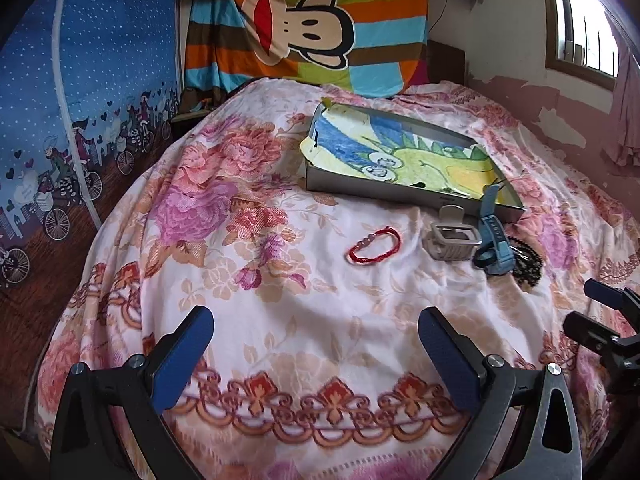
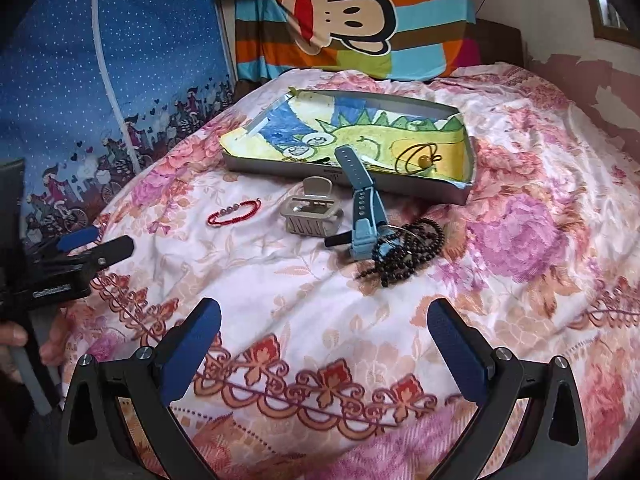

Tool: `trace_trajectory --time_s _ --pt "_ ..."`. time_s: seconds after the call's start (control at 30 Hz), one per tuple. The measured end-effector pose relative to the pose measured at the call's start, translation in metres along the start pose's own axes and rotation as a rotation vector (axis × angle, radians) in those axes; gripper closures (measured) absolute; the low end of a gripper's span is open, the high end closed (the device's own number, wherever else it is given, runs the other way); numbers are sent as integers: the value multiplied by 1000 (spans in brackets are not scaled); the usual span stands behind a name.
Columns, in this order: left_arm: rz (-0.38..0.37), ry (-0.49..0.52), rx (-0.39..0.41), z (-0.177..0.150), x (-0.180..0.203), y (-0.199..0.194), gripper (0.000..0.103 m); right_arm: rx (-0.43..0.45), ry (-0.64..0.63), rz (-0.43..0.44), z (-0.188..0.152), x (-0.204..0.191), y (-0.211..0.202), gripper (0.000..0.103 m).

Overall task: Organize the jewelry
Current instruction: 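Move the right tool toward the blue watch while the left tool approaches the red bracelet, then close the left tool on the red bead bracelet while the right tool approaches the grey claw clip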

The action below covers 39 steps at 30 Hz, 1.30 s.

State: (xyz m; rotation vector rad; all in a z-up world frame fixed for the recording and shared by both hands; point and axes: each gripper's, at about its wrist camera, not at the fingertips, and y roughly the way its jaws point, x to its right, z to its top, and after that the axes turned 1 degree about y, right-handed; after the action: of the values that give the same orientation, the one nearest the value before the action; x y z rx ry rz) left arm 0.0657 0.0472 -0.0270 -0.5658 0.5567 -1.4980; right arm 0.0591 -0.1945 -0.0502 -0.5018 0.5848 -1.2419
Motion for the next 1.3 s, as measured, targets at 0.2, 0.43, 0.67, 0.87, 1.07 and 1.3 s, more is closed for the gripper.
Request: trace_trajectory --time_s 0.2,0.43,0.67,0.87,1.07,1.3 --pt "-41 28 -49 16 -3 30 0 -19 32 161 12 8 18 2" --pt "-80 72 -75 23 2 49 0 -36 62 278 27 10 47 3" --pt "-118 155 -78 25 17 58 9 -70 52 300 40 6 75 28" --pt "-159 196 -110 27 27 75 31 -96 37 275 48 3 97 31" --pt "-185 171 -135 35 27 94 36 -101 -13 198 55 -1 114 31" --pt "-211 164 -155 41 32 110 47 -86 -78 137 65 -5 129 32"
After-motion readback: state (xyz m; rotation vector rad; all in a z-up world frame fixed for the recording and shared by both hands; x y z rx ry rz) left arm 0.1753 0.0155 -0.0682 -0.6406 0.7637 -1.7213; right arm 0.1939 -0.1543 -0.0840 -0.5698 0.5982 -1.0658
